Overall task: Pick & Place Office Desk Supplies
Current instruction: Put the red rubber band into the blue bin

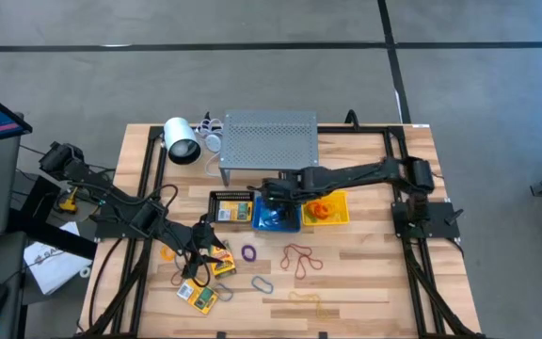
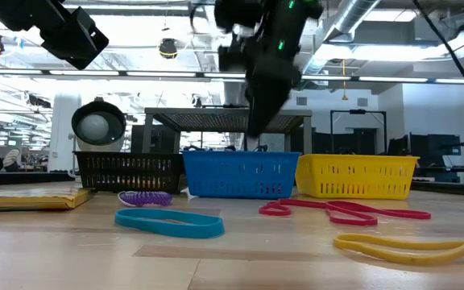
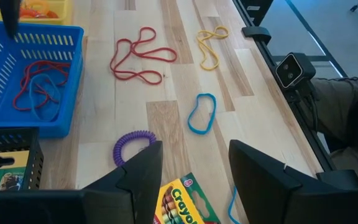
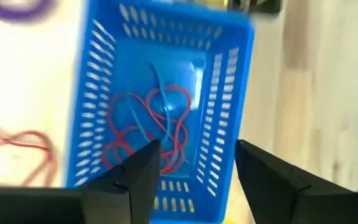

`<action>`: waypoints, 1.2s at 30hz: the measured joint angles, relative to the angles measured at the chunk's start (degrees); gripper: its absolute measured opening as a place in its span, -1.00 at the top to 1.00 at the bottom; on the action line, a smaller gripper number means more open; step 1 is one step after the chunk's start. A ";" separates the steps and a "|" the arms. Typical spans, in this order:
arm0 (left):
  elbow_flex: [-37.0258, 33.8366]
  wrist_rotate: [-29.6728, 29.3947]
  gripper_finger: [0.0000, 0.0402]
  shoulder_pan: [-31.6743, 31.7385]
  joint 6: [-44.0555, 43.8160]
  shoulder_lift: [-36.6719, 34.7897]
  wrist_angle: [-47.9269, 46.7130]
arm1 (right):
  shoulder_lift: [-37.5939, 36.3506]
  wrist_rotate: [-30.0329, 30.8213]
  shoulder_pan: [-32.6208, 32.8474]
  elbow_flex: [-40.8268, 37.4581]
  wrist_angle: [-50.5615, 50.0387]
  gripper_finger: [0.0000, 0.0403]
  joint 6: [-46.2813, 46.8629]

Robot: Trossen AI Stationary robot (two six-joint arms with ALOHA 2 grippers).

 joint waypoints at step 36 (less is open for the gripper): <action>-0.01 -0.19 0.10 3.09 4.35 0.00 6.60 | -54.10 -8.96 19.61 -69.68 85.96 0.08 21.26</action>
